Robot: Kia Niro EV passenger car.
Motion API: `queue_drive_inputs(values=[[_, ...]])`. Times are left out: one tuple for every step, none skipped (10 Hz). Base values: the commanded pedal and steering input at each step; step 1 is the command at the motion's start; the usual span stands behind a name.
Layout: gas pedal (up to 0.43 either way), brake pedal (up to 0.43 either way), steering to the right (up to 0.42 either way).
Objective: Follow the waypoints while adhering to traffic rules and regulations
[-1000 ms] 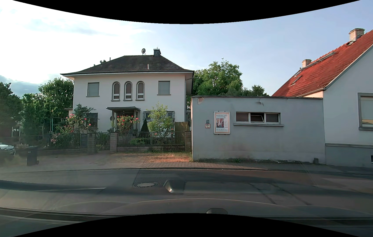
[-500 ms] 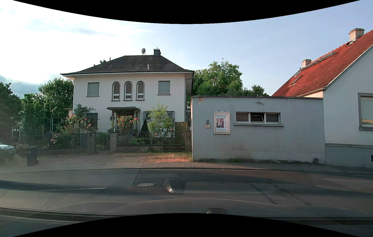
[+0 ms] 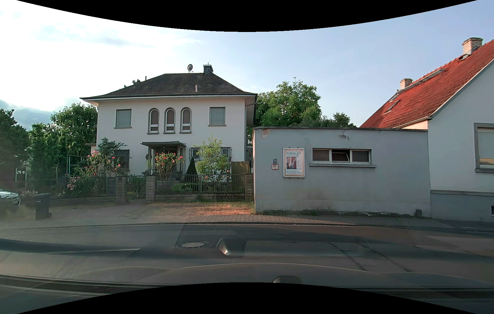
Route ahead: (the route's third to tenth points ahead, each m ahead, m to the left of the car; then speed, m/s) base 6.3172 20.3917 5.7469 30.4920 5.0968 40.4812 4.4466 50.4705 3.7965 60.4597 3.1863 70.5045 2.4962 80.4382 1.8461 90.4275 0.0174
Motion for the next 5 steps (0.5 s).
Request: queue_drive_inputs(values=[[0.000, 0.207, -0.312], [0.000, 0.207, -0.312], [0.000, 0.207, -0.312], [0.000, 0.207, -0.312], [0.000, 0.207, -0.312]])
